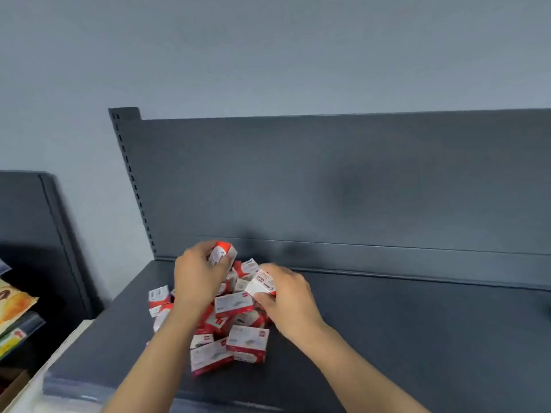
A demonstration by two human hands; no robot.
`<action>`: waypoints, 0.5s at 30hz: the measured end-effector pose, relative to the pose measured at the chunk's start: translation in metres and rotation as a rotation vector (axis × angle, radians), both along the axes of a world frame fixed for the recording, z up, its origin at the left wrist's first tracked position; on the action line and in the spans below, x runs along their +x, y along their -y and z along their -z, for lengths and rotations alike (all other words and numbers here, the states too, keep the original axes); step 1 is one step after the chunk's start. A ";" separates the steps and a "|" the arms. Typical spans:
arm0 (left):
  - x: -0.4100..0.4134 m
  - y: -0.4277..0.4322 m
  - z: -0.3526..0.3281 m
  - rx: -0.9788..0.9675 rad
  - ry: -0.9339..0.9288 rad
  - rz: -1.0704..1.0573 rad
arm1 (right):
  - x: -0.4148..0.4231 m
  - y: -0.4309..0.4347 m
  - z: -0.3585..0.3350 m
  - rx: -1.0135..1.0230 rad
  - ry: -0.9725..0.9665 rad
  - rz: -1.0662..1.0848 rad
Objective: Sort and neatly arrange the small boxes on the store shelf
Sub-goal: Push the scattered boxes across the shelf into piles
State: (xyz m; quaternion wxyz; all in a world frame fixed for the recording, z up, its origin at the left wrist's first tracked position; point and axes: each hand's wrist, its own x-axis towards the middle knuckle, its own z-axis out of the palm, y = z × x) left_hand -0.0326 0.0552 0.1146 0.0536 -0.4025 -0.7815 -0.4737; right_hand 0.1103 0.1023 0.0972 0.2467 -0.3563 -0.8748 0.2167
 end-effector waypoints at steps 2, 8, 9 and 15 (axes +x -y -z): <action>0.038 -0.023 -0.003 -0.010 -0.025 0.094 | 0.039 -0.013 0.000 -0.004 0.000 0.060; 0.183 -0.086 -0.001 -0.027 0.001 0.334 | 0.185 -0.059 0.006 -0.014 -0.044 0.279; 0.208 -0.094 0.000 -0.029 0.005 0.370 | 0.211 -0.065 0.007 -0.017 -0.049 0.311; 0.364 -0.138 0.014 -0.043 0.056 0.543 | 0.369 -0.098 0.017 -0.006 -0.017 0.454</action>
